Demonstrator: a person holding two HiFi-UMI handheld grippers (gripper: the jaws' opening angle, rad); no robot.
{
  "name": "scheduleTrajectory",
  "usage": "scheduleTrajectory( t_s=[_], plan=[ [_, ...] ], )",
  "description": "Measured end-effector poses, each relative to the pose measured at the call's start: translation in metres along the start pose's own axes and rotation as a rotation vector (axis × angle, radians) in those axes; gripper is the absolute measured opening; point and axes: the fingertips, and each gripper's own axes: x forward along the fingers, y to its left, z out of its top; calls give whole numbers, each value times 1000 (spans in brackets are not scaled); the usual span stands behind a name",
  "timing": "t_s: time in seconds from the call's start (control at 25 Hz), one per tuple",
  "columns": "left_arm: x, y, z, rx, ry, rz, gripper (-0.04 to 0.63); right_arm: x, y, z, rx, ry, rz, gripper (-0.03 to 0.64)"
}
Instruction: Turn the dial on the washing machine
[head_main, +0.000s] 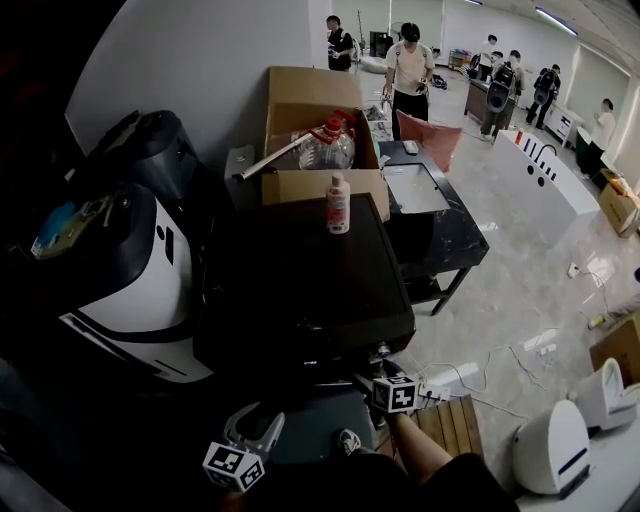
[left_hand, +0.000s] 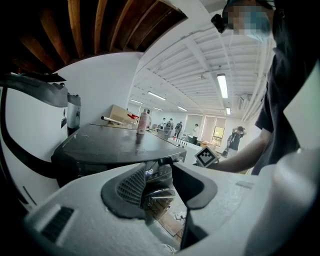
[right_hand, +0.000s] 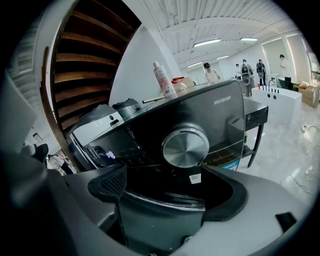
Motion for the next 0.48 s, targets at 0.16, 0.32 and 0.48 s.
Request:
scheduleTrajectory(
  t_s=[0.16, 0.32, 0.48],
  plan=[
    [2, -4, -3, -4, 3, -15, 161, -18, -11, 19, -129, -29, -113, 446],
    [6, -9, -4, -9, -1, -33, 161, -31, 6, 40, -360, -43, -136, 446],
    [6, -14, -5, -8, -1, -41, 161, -31, 29, 45, -493, -33, -98, 446]
  ],
)
